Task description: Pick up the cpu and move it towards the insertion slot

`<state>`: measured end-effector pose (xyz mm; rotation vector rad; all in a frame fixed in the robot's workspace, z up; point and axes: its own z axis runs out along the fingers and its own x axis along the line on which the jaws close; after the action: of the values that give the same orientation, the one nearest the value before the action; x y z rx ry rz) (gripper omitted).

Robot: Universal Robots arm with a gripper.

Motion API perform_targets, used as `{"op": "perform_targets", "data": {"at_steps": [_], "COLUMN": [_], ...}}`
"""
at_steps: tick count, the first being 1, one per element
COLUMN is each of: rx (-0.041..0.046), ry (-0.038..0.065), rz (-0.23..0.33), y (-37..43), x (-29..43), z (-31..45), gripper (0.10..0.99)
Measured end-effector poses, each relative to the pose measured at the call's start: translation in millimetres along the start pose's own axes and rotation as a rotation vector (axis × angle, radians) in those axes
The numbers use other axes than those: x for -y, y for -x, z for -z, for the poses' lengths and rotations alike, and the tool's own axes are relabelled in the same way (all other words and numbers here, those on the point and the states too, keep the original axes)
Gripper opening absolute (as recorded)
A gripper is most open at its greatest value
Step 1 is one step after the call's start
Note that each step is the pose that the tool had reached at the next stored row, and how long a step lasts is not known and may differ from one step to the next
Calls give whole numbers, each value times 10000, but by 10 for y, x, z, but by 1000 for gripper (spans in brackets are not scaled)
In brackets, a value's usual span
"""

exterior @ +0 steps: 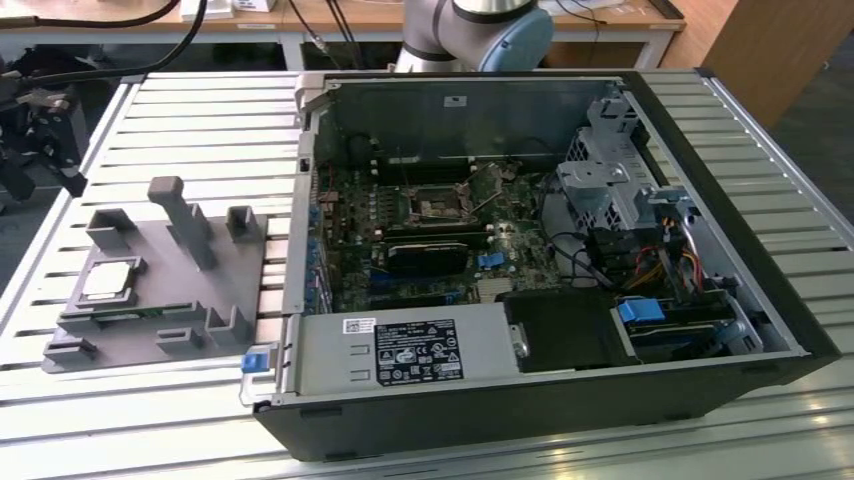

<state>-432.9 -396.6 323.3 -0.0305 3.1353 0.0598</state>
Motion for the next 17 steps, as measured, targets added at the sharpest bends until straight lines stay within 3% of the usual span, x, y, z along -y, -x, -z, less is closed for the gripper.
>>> {"op": "perform_targets", "data": {"at_steps": [9,17], "rx": [48,58], "ry": [-1,-1], "rz": [2,2], "y": [-61,-75], "x": [6,22], "z": [-61,-158], "gripper": [529,529]}}
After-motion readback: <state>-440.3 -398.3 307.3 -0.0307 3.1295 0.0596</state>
